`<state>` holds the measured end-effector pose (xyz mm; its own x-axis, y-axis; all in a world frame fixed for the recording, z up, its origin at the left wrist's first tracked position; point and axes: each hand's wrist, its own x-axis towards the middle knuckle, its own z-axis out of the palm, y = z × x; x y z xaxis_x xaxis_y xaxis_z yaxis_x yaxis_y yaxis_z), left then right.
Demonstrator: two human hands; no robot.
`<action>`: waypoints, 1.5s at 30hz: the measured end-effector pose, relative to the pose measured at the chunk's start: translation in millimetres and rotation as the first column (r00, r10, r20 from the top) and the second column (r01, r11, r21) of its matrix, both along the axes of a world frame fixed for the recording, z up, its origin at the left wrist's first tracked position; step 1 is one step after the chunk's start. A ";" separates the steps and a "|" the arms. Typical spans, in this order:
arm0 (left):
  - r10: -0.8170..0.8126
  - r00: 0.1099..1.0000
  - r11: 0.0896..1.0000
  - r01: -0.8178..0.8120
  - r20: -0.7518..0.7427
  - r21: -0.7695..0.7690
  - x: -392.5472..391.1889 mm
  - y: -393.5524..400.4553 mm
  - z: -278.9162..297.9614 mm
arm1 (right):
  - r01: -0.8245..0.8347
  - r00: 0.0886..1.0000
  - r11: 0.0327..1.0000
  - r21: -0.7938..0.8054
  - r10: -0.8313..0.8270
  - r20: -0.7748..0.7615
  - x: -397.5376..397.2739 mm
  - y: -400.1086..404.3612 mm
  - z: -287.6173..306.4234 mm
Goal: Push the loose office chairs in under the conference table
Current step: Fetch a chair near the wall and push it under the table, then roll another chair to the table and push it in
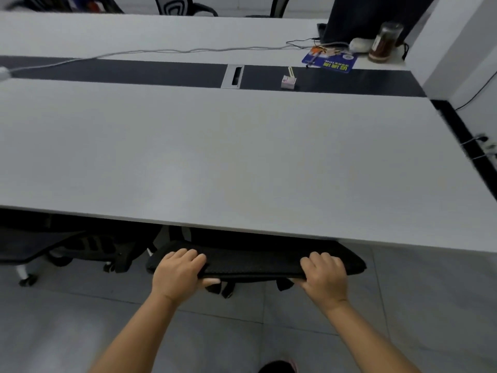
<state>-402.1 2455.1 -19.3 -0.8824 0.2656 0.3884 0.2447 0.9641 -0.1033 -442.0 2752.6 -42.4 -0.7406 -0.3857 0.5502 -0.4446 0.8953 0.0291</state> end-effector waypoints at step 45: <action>-0.644 0.348 0.580 -0.360 0.682 0.731 -39.2 704.5 -18.2 | 0.823 0.469 -0.147 -0.548 -0.369 0.802 190.8 547.5 0.2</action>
<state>-441.3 3159.6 -37.5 -0.7387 0.5281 -0.4189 -0.1723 0.4528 0.8748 -251.2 3300.1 -42.3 -0.4886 0.8349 -0.2534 0.5379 0.0596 -0.8409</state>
